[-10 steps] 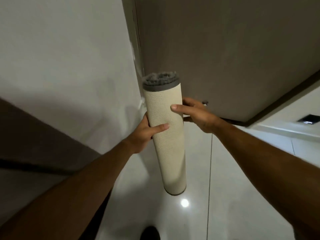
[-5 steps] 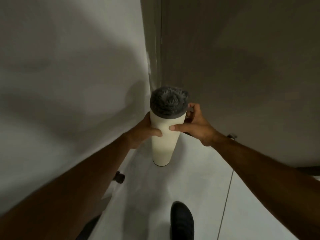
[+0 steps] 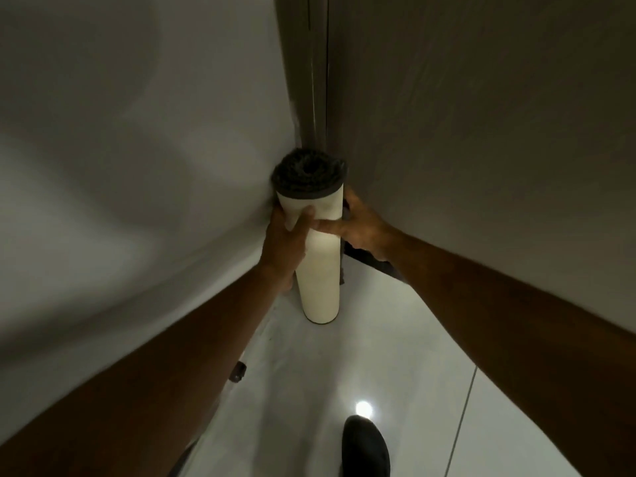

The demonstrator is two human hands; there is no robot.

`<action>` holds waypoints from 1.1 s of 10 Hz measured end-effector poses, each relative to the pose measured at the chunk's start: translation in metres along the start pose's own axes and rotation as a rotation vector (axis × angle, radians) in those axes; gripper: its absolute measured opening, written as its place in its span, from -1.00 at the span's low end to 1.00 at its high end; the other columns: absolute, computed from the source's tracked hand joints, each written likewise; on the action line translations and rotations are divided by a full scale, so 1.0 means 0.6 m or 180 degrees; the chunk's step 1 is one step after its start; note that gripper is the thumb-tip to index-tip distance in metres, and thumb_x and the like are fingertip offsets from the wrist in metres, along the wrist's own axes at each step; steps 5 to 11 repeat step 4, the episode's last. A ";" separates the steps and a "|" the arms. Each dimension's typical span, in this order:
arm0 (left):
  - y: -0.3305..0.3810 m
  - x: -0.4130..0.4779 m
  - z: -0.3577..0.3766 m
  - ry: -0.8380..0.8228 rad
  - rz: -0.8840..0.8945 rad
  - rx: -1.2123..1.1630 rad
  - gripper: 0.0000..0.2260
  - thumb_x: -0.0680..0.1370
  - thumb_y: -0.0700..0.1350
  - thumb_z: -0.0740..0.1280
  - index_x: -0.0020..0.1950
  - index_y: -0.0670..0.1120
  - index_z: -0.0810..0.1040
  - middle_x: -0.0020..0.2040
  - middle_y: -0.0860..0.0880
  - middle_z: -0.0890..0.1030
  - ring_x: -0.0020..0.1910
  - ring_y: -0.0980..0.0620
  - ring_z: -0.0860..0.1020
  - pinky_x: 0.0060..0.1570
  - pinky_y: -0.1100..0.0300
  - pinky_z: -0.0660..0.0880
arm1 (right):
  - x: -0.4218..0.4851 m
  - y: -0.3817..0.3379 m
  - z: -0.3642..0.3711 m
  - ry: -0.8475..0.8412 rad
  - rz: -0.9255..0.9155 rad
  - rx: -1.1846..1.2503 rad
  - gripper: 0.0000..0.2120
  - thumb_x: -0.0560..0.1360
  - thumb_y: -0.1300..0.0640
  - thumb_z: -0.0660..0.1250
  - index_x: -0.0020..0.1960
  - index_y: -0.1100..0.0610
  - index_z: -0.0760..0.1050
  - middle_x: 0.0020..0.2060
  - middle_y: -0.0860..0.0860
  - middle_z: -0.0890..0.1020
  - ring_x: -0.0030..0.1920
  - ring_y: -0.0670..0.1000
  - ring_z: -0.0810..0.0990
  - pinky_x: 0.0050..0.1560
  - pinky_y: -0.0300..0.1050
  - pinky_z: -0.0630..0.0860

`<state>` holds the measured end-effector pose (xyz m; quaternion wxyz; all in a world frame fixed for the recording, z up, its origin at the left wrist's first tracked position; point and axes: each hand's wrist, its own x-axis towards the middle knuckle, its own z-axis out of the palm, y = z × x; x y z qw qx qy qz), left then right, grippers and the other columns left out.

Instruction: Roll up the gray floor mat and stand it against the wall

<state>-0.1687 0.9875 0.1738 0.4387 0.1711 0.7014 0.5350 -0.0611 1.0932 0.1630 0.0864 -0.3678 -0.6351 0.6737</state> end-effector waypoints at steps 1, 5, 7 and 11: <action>0.003 -0.009 -0.005 0.0066 0.0003 0.0008 -0.49 0.59 -0.02 0.36 0.49 0.10 0.25 0.31 0.03 0.42 0.36 -0.10 0.42 0.36 -0.24 0.40 | -0.009 -0.007 -0.012 0.0014 -0.0055 0.0085 -0.17 0.34 0.33 0.58 0.38 -0.13 0.19 0.16 -0.15 0.52 0.09 -0.20 0.56 -0.06 -0.29 0.62; 0.129 -0.080 0.003 0.0295 0.0821 0.1235 -0.36 0.51 -0.20 0.48 0.52 -0.14 0.27 0.46 -0.19 0.40 0.44 -0.17 0.37 0.41 -0.07 0.36 | -0.163 -0.155 -0.083 0.0743 0.0294 -0.1622 -0.21 0.41 -0.03 0.54 0.52 0.11 0.26 0.46 0.11 0.41 0.40 0.14 0.41 0.24 -0.11 0.37; 0.129 -0.080 0.003 0.0295 0.0821 0.1235 -0.36 0.51 -0.20 0.48 0.52 -0.14 0.27 0.46 -0.19 0.40 0.44 -0.17 0.37 0.41 -0.07 0.36 | -0.163 -0.155 -0.083 0.0743 0.0294 -0.1622 -0.21 0.41 -0.03 0.54 0.52 0.11 0.26 0.46 0.11 0.41 0.40 0.14 0.41 0.24 -0.11 0.37; 0.129 -0.080 0.003 0.0295 0.0821 0.1235 -0.36 0.51 -0.20 0.48 0.52 -0.14 0.27 0.46 -0.19 0.40 0.44 -0.17 0.37 0.41 -0.07 0.36 | -0.163 -0.155 -0.083 0.0743 0.0294 -0.1622 -0.21 0.41 -0.03 0.54 0.52 0.11 0.26 0.46 0.11 0.41 0.40 0.14 0.41 0.24 -0.11 0.37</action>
